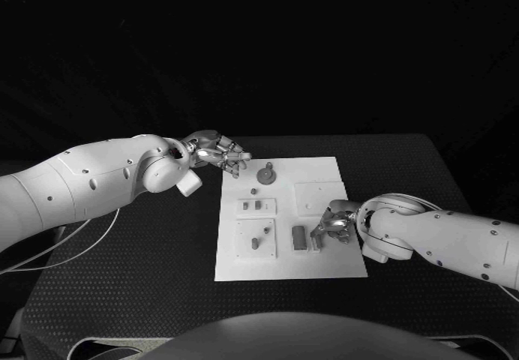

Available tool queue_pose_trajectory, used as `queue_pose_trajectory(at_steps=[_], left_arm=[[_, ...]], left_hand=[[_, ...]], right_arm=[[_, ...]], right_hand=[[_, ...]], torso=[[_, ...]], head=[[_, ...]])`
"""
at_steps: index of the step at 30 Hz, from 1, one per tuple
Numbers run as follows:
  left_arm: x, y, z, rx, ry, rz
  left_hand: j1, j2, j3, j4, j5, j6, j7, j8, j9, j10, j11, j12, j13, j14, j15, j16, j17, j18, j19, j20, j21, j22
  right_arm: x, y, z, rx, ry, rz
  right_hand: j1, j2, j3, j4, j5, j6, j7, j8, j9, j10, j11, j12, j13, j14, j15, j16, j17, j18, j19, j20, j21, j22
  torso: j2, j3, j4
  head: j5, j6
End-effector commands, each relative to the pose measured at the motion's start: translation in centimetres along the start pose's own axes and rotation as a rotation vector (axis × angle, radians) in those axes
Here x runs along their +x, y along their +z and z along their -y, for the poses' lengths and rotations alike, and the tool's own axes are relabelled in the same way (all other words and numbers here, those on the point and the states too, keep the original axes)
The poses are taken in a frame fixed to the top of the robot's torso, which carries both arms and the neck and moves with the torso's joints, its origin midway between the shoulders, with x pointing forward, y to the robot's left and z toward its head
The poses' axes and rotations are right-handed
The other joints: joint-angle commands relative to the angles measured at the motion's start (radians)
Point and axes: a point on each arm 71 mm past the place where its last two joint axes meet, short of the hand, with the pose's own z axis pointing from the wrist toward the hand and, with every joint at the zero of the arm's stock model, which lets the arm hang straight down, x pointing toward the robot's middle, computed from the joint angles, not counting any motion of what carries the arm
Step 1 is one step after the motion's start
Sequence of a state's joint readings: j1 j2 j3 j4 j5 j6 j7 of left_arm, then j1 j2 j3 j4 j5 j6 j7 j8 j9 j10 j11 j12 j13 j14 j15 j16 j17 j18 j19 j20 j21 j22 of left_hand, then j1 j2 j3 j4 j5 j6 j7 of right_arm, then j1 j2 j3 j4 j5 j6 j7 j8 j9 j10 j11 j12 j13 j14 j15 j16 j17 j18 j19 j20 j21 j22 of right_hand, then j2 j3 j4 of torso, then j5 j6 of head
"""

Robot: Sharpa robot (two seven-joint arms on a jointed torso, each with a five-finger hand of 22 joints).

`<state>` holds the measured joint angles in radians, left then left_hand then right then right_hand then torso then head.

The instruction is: Assemble the parts on the task board

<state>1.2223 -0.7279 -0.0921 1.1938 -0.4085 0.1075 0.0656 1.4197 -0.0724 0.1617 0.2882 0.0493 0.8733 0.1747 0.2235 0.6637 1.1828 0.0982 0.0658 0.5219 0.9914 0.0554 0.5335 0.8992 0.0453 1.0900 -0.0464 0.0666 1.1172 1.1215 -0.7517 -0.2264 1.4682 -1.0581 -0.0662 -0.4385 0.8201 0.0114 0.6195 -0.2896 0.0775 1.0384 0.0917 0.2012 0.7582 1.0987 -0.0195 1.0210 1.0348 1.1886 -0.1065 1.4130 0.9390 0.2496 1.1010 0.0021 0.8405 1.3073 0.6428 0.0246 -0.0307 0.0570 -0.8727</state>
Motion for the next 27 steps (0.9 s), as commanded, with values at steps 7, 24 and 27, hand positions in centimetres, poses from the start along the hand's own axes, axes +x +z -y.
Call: queue_pose_trajectory(at_steps=[7, 24, 27], left_arm=[[0.15, 0.03, 0.16, 0.009, 0.000, -0.013], [0.17, 0.03, 0.16, 0.009, 0.000, -0.016], [0.16, 0.03, 0.16, 0.009, 0.000, -0.015]], left_hand=[[-0.009, 0.000, 0.006, 0.001, 0.000, -0.007, -0.002, 0.006, 0.001, -0.003, -0.001, 0.004, -0.001, -0.008, -0.001, 0.000, -0.002, 0.020, -0.004, 0.002, 0.003, 0.002], [-0.010, 0.000, 0.007, 0.001, 0.000, -0.007, -0.002, 0.006, 0.001, -0.003, -0.001, 0.004, -0.001, -0.008, -0.001, 0.000, -0.002, 0.020, -0.004, 0.002, 0.003, 0.002], [-0.010, 0.000, 0.007, 0.001, 0.000, -0.007, -0.002, 0.006, 0.001, -0.003, -0.001, 0.004, -0.001, -0.008, -0.001, 0.000, -0.002, 0.020, -0.004, 0.002, 0.003, 0.002]], right_arm=[[1.10, -0.10, -0.83, -0.029, -0.021, -0.057], [0.72, -0.06, -0.69, -0.029, 0.005, -0.012], [0.76, -0.08, -0.75, -0.032, 0.016, -0.013]], right_hand=[[-0.010, -0.010, 0.004, 0.005, 0.002, -0.001, 0.001, 0.002, -0.002, 0.006, 0.002, -0.003, -0.001, 0.004, -0.013, -0.006, -0.001, 0.012, 0.004, -0.001, -0.008, 0.015], [-0.018, -0.010, 0.006, 0.008, 0.002, 0.001, 0.001, 0.004, -0.002, 0.007, 0.002, -0.002, -0.001, 0.005, -0.013, -0.005, -0.001, 0.012, 0.007, -0.001, -0.008, 0.015], [-0.026, -0.014, 0.006, 0.010, 0.002, 0.001, 0.001, 0.004, -0.002, 0.008, 0.002, -0.001, -0.001, 0.007, -0.014, -0.005, -0.001, 0.012, 0.009, -0.001, -0.009, 0.015]], torso=[[0.000, 0.0003, -0.0006], [0.000, 0.0004, -0.0003], [0.000, 0.0005, -0.0003]], head=[[0.001, 0.000], [0.003, 0.000], [0.004, 0.000]])
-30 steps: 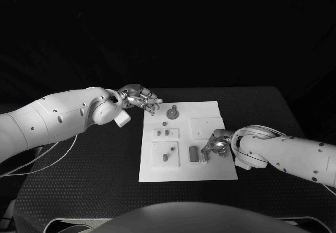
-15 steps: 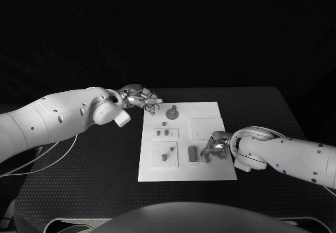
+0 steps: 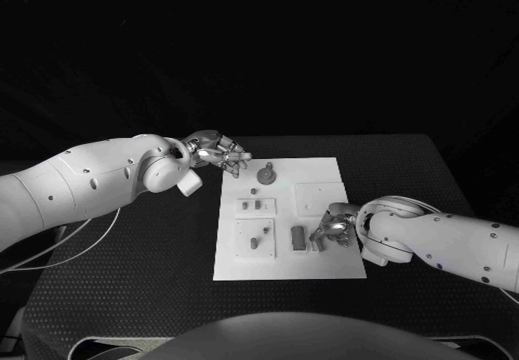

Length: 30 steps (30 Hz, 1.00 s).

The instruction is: Assemble the parts on the task board

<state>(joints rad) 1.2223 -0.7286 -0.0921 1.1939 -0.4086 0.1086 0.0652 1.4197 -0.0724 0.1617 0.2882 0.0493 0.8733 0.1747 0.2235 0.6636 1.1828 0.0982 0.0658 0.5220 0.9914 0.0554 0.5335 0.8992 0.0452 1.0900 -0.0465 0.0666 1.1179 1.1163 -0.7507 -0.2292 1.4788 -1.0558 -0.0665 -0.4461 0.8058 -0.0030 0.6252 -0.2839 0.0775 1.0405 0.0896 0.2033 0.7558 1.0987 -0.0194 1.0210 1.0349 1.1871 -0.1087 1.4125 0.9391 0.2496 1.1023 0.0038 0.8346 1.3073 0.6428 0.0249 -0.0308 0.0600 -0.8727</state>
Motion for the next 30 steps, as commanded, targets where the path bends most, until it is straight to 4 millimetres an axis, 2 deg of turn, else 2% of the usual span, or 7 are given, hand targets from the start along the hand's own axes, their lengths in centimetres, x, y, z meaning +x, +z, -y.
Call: queue_pose_trajectory(at_steps=[1, 18, 30], left_arm=[[0.19, 0.06, 0.18, 0.009, 0.000, -0.015], [0.23, 0.07, 0.17, 0.008, 0.000, -0.019], [0.23, 0.08, 0.16, 0.007, 0.000, -0.019]], left_hand=[[-0.010, 0.000, 0.007, 0.001, 0.000, -0.007, -0.002, 0.006, 0.001, -0.003, -0.001, 0.004, -0.001, -0.008, -0.001, 0.000, -0.002, 0.020, -0.004, 0.002, 0.003, 0.001], [-0.011, 0.001, 0.007, 0.001, 0.000, -0.007, -0.002, 0.006, 0.001, -0.003, -0.001, 0.004, -0.001, -0.008, -0.001, 0.000, -0.002, 0.020, -0.005, 0.002, 0.003, 0.001], [-0.011, 0.001, 0.007, 0.001, 0.000, -0.008, -0.002, 0.006, 0.001, -0.003, -0.001, 0.004, -0.001, -0.009, -0.001, 0.000, -0.002, 0.020, -0.005, 0.002, 0.003, 0.001]], right_arm=[[0.19, -0.05, -0.58, -0.033, 0.017, 0.000], [0.13, -0.07, -0.53, -0.036, 0.023, 0.006], [0.25, -0.06, -0.66, -0.041, 0.027, -0.007]], right_hand=[[-0.015, -0.001, 0.000, 0.006, 0.002, -0.001, 0.003, 0.002, 0.000, 0.008, 0.002, -0.001, -0.001, 0.008, -0.011, -0.005, -0.001, 0.012, 0.008, -0.003, -0.004, 0.015], [-0.079, -0.009, 0.004, 0.044, 0.002, 0.005, 0.000, 0.006, -0.002, 0.014, -0.001, 0.000, -0.001, 0.015, -0.014, -0.004, 0.001, 0.012, 0.017, -0.007, -0.008, 0.017], [-0.085, -0.017, 0.006, 0.042, 0.002, 0.004, -0.001, 0.005, -0.003, 0.014, -0.002, -0.001, -0.001, 0.015, -0.015, -0.005, 0.002, 0.012, 0.017, -0.008, -0.009, 0.018]], torso=[[0.000, 0.0002, -0.0001], [0.000, 0.0006, -0.0006], [0.000, 0.0001, -0.0004]], head=[[0.001, 0.000], [0.003, 0.000], [0.003, 0.000]])
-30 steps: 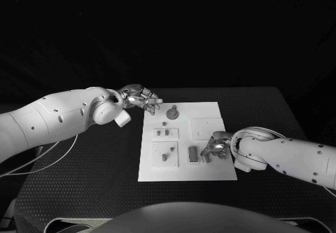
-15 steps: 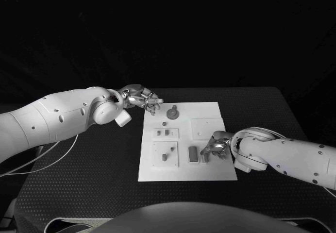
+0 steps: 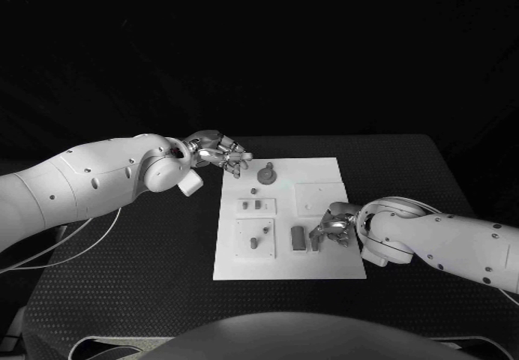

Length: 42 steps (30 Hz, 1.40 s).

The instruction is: Assemble the parts on the task board

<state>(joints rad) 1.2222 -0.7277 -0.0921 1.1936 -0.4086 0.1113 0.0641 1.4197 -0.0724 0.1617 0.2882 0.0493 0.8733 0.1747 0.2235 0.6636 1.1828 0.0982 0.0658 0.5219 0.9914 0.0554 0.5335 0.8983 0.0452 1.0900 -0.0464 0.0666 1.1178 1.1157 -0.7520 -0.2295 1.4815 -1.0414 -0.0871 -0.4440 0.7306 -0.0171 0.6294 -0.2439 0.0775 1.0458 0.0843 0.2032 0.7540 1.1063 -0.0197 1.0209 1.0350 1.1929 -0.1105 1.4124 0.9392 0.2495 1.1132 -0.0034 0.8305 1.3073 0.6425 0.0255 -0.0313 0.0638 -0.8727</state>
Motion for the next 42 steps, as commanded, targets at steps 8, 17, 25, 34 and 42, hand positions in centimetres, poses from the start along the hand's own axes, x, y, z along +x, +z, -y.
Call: queue_pose_trajectory(at_steps=[8, 17, 25, 34, 42], left_arm=[[0.21, 0.05, 0.16, 0.007, 0.000, -0.017], [0.20, 0.06, 0.15, 0.006, 0.000, -0.017], [0.17, 0.04, 0.13, 0.005, 0.000, -0.015], [0.13, 0.02, 0.12, 0.005, 0.000, -0.014], [0.09, -0.02, 0.09, 0.005, 0.002, -0.015]], left_hand=[[-0.011, 0.000, 0.007, 0.001, 0.000, -0.008, -0.002, 0.006, 0.001, -0.003, -0.001, 0.004, -0.001, -0.009, -0.001, 0.000, -0.001, 0.020, -0.005, 0.002, 0.003, 0.001], [-0.011, 0.000, 0.007, 0.001, 0.000, -0.008, -0.002, 0.007, 0.001, -0.004, -0.001, 0.004, -0.001, -0.009, -0.001, 0.000, -0.001, 0.020, -0.005, 0.002, 0.003, 0.001], [-0.011, 0.000, 0.007, 0.001, 0.000, -0.008, -0.002, 0.007, 0.001, -0.004, -0.001, 0.004, -0.001, -0.009, -0.001, 0.000, -0.001, 0.020, -0.005, 0.002, 0.003, 0.001], [-0.011, 0.000, 0.007, 0.001, 0.000, -0.008, -0.002, 0.007, 0.001, -0.004, -0.001, 0.004, -0.001, -0.009, -0.001, 0.000, -0.001, 0.020, -0.005, 0.002, 0.003, 0.001], [-0.011, 0.000, 0.007, 0.000, 0.000, -0.008, -0.002, 0.007, 0.001, -0.004, -0.001, 0.004, -0.001, -0.009, -0.001, 0.000, -0.001, 0.020, -0.005, 0.002, 0.003, 0.001]], right_arm=[[0.28, -0.01, -0.66, -0.040, 0.006, -0.019], [0.27, 0.01, -0.61, -0.038, 0.004, -0.020], [-0.03, 0.02, -0.11, -0.027, 0.007, -0.005], [0.15, -0.12, -0.10, -0.044, -0.007, -0.029], [0.01, -0.15, 0.28, -0.048, -0.007, -0.032]], right_hand=[[-0.011, -0.016, 0.006, -0.005, 0.002, -0.007, 0.006, 0.002, -0.003, 0.004, 0.000, -0.002, -0.002, 0.007, -0.013, -0.007, 0.002, 0.012, 0.005, -0.002, -0.007, 0.018], [-0.023, -0.045, 0.011, 0.003, 0.002, -0.015, 0.009, -0.002, -0.007, 0.001, 0.003, -0.003, -0.001, 0.005, -0.010, -0.009, 0.003, 0.012, 0.006, -0.002, -0.010, 0.018], [-0.034, -0.079, 0.021, 0.030, 0.002, -0.020, 0.011, -0.004, -0.010, 0.000, 0.005, -0.003, -0.001, 0.004, -0.008, -0.011, 0.003, 0.012, 0.008, -0.002, -0.013, 0.017], [-0.014, -0.115, 0.035, 0.039, 0.002, -0.023, 0.012, -0.003, -0.011, -0.003, 0.005, -0.002, 0.001, 0.004, -0.008, -0.012, 0.005, 0.012, 0.009, -0.004, -0.014, 0.019], [0.053, -0.103, 0.042, 0.006, 0.001, -0.024, 0.013, 0.000, -0.010, -0.003, 0.006, 0.000, 0.002, 0.004, -0.006, -0.013, 0.006, 0.012, 0.010, -0.003, -0.013, 0.020]], torso=[[0.000, -0.0005, 0.0000], [0.000, 0.0000, -0.0006], [0.000, 0.0001, -0.0009], [0.000, 0.0005, -0.0003], [0.000, 0.0004, -0.0006]], head=[[0.000, 0.000], [0.001, 0.000], [0.002, 0.000], [0.002, 0.000], [0.002, 0.000]])
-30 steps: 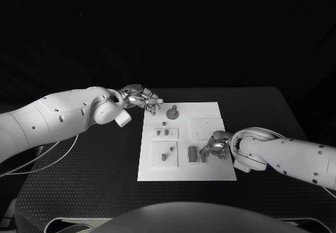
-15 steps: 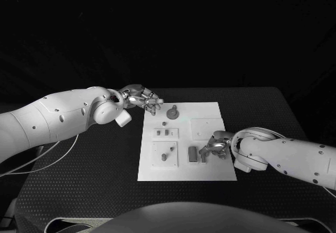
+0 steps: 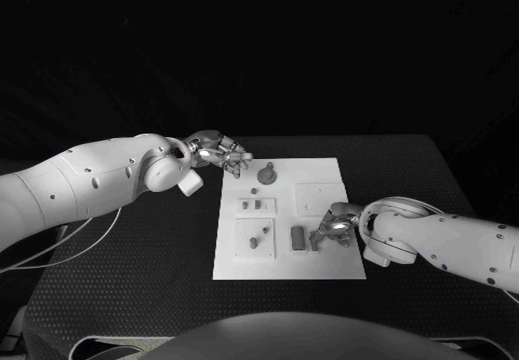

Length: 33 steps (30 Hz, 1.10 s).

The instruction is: Assemble the parts on the task board

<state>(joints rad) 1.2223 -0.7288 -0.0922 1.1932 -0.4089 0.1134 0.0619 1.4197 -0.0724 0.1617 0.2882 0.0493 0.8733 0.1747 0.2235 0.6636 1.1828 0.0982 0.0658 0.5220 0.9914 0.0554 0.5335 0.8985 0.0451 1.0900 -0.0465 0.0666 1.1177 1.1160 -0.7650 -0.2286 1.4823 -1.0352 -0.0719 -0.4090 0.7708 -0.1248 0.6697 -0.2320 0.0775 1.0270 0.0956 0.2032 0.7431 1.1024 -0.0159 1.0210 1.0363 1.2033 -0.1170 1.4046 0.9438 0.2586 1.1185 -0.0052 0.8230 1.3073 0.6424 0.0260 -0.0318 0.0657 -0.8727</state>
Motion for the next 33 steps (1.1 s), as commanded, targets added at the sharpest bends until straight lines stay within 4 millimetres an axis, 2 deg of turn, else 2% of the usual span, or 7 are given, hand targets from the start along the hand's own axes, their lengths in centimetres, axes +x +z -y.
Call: queue_pose_trajectory(at_steps=[1, 5, 7, 9, 13, 18, 33], left_arm=[[0.14, 0.02, 0.14, 0.008, 0.001, -0.015], [0.18, 0.04, 0.16, 0.008, 0.002, -0.016], [0.18, 0.04, 0.16, 0.008, 0.002, -0.016], [0.17, 0.03, 0.15, 0.008, 0.002, -0.016], [0.17, 0.04, 0.15, 0.008, 0.002, -0.016], [0.24, 0.08, 0.18, 0.009, 0.002, -0.018], [0.21, 0.03, 0.16, 0.007, 0.002, -0.018]], left_hand=[[-0.011, 0.001, 0.007, 0.000, 0.000, -0.008, -0.002, 0.007, 0.002, -0.004, -0.001, 0.004, -0.001, -0.009, -0.001, 0.000, -0.001, 0.020, -0.005, 0.002, 0.003, 0.002], [-0.011, 0.001, 0.007, 0.000, 0.000, -0.008, -0.002, 0.007, 0.002, -0.004, -0.001, 0.004, -0.001, -0.009, -0.001, 0.000, -0.001, 0.020, -0.005, 0.002, 0.003, 0.002], [-0.011, 0.001, 0.007, 0.000, 0.000, -0.008, -0.002, 0.007, 0.002, -0.004, -0.001, 0.004, -0.001, -0.009, -0.001, 0.001, -0.001, 0.020, -0.005, 0.002, 0.003, 0.002], [-0.011, 0.001, 0.007, 0.000, 0.000, -0.008, -0.002, 0.007, 0.002, -0.004, -0.001, 0.004, -0.001, -0.009, -0.001, 0.000, -0.001, 0.020, -0.005, 0.002, 0.003, 0.002], [-0.011, 0.001, 0.007, 0.000, 0.000, -0.008, -0.002, 0.007, 0.002, -0.004, -0.001, 0.004, -0.001, -0.009, -0.001, 0.001, -0.001, 0.020, -0.005, 0.002, 0.003, 0.002], [-0.011, 0.001, 0.007, 0.001, 0.000, -0.008, -0.002, 0.007, 0.002, -0.004, -0.001, 0.004, -0.001, -0.009, -0.001, 0.001, -0.001, 0.020, -0.005, 0.002, 0.003, 0.002], [-0.011, 0.001, 0.007, 0.001, 0.000, -0.008, -0.002, 0.007, 0.001, -0.004, 0.000, 0.004, -0.001, -0.009, -0.001, 0.001, -0.001, 0.020, -0.006, 0.002, 0.003, 0.002]], right_arm=[[0.11, 0.04, -0.04, -0.023, -0.010, -0.019], [0.05, 0.10, 0.00, -0.021, -0.010, -0.017], [-0.04, 0.17, 0.13, -0.018, -0.010, -0.015], [-0.04, 0.21, 0.09, -0.019, -0.011, -0.017], [0.07, 0.39, -0.24, -0.025, -0.014, -0.021], [0.45, 0.67, -0.50, -0.026, -0.015, -0.027], [0.29, 0.77, 0.14, 0.003, -0.017, -0.020]], right_hand=[[0.018, 0.010, 0.001, -0.008, 0.001, -0.005, 0.002, 0.000, 0.001, 0.001, 0.002, 0.000, 0.001, -0.006, 0.000, -0.005, 0.001, 0.003, 0.005, -0.001, -0.005, 0.020], [0.035, 0.050, -0.003, -0.015, 0.000, -0.001, 0.001, 0.004, 0.002, 0.003, 0.002, 0.001, 0.001, -0.004, 0.000, -0.004, 0.002, 0.003, 0.005, 0.001, -0.004, 0.021], [0.050, 0.096, -0.005, -0.029, 0.001, 0.005, -0.001, 0.008, 0.003, 0.005, 0.000, 0.001, 0.001, -0.003, -0.001, -0.003, 0.003, 0.003, 0.003, 0.002, -0.003, 0.021], [0.056, 0.131, -0.006, -0.038, 0.001, 0.009, -0.002, 0.011, 0.004, 0.008, -0.002, 0.001, 0.000, -0.003, -0.001, -0.003, 0.004, 0.003, 0.002, 0.003, -0.003, 0.021], [0.063, 0.162, -0.006, -0.052, 0.002, 0.014, -0.004, 0.014, 0.004, 0.011, -0.002, 0.001, -0.001, -0.002, -0.002, -0.002, 0.004, 0.003, 0.001, 0.004, -0.001, 0.022], [0.067, 0.177, -0.006, -0.055, 0.002, 0.022, -0.006, 0.018, 0.005, 0.015, -0.004, 0.002, -0.001, 0.000, -0.003, -0.001, 0.005, 0.003, 0.001, 0.004, 0.001, 0.022], [0.050, 0.162, -0.018, -0.050, 0.001, 0.028, -0.008, 0.021, 0.005, 0.019, -0.006, 0.001, -0.003, 0.003, -0.005, 0.000, 0.005, 0.003, 0.003, 0.006, 0.004, 0.021]], torso=[[0.000, -0.0003, -0.0001], [0.000, -0.0003, 0.0000], [0.000, -0.0002, 0.0006], [0.000, -0.0003, 0.0005], [0.001, -0.0004, 0.0004], [0.000, -0.0007, 0.0009], [0.000, -0.0015, 0.0004]], head=[[0.000, 0.000], [0.000, 0.000], [-0.001, 0.000], [-0.001, 0.000], [-0.001, 0.000], [-0.002, 0.000], [-0.002, 0.000]])
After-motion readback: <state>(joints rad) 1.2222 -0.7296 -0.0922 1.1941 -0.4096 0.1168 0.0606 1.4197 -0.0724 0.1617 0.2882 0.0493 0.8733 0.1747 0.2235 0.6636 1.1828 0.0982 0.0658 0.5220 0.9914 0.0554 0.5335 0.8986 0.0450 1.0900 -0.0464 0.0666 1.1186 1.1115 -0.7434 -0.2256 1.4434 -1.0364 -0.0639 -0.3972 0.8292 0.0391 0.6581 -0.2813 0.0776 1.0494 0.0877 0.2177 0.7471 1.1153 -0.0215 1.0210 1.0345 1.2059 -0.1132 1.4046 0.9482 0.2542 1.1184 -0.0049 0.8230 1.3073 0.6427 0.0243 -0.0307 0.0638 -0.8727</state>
